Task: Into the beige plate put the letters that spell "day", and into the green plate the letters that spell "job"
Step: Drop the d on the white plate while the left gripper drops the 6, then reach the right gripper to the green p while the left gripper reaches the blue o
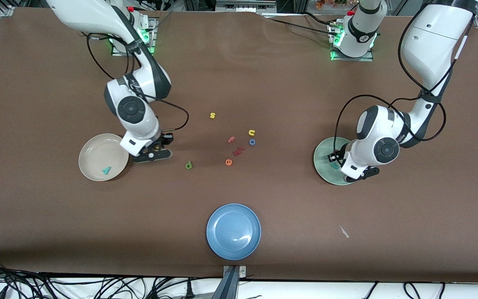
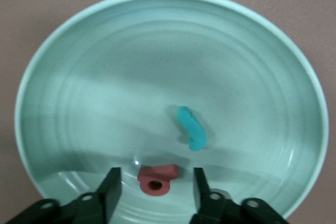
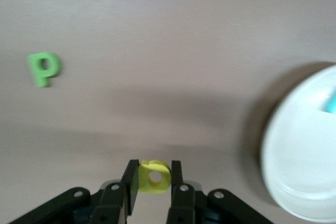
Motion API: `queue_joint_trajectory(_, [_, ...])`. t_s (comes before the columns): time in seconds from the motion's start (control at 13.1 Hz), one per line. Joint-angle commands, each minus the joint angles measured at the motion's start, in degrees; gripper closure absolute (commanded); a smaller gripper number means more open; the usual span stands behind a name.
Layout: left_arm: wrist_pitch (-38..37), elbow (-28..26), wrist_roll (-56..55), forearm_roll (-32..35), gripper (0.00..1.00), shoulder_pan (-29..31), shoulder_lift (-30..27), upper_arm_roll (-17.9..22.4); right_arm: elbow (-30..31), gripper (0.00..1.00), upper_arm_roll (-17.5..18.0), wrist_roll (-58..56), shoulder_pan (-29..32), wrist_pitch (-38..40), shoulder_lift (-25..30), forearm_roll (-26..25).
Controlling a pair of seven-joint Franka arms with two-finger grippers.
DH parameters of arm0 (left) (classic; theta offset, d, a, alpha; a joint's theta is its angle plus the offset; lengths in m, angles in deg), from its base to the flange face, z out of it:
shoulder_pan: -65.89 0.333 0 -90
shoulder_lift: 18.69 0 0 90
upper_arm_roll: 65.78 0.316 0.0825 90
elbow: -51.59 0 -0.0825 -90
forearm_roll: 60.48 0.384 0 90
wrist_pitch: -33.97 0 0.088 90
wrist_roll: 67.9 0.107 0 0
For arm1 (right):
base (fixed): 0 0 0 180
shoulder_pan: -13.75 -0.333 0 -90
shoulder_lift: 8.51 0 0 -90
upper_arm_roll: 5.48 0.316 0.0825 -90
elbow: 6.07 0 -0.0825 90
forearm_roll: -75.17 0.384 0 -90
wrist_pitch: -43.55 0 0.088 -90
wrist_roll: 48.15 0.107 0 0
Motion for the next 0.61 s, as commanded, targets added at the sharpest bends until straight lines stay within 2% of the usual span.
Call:
queue_joint_trajectory(0.0, [-5.93, -0.11, -2.10, -0.74, 0.00, 0.23, -5.97, -3.35, 0.84, 0.88, -5.27, -3.26, -0.12, 2.17, 2.37, 0.13])
queue_joint_trajectory(0.23, [-5.87, 0.59, -14.90, -0.75, 0.00, -0.21, -7.65, -10.81, 0.57, 0.89, -11.69, -12.31, 0.58, 1.82, 1.67, 1.18])
queue_joint_trajectory(0.38, [-5.60, 3.39, -17.84, -0.66, 0.00, -1.09, -7.39, -16.26, 0.22, 0.88, -12.15, -18.91, 4.08, 1.56, 0.44, 4.95])
queue_joint_trajectory(0.46, [-5.43, 4.89, -17.85, -0.48, 0.00, -2.05, -7.04, -16.89, -0.65, 0.83, -12.15, -20.33, 5.05, 1.12, -1.22, 5.40])
queue_joint_trajectory(0.54, [-3.95, 5.77, -17.94, -0.22, 0.00, -4.06, -6.60, -16.81, -1.27, 0.49, -12.15, -20.60, 5.15, 1.12, -2.19, 5.49])
